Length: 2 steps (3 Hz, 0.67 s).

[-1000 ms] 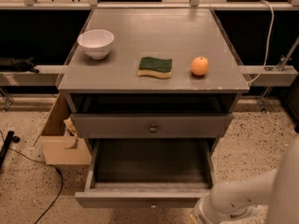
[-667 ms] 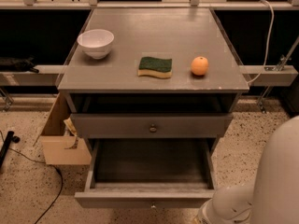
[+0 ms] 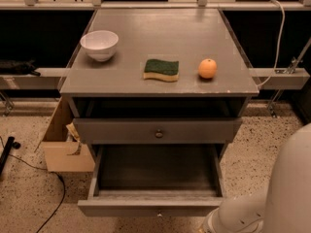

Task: Close middle drawer

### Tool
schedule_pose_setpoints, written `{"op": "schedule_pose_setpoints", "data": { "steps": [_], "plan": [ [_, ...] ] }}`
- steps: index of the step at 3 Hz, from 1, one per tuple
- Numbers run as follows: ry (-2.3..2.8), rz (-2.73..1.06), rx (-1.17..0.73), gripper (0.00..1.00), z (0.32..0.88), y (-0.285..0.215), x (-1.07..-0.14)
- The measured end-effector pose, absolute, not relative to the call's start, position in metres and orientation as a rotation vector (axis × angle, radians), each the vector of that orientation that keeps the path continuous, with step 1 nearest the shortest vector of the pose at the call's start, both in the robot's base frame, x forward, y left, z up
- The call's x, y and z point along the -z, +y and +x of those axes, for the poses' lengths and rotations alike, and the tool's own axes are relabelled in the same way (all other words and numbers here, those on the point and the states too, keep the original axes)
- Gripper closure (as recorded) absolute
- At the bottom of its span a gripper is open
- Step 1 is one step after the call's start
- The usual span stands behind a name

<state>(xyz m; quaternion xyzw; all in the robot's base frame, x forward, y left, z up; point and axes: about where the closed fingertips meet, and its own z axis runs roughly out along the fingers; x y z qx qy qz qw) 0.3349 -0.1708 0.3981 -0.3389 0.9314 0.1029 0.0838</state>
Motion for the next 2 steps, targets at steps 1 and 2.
{"op": "schedule_pose_setpoints", "data": {
  "steps": [1, 2],
  "plan": [
    [2.785, -0.950, -0.185, 1.00, 0.3260, -0.1819, -0.4058],
    [2.776, -0.990, -0.181, 1.00, 0.3192, -0.1790, -0.4039]
  ]
}}
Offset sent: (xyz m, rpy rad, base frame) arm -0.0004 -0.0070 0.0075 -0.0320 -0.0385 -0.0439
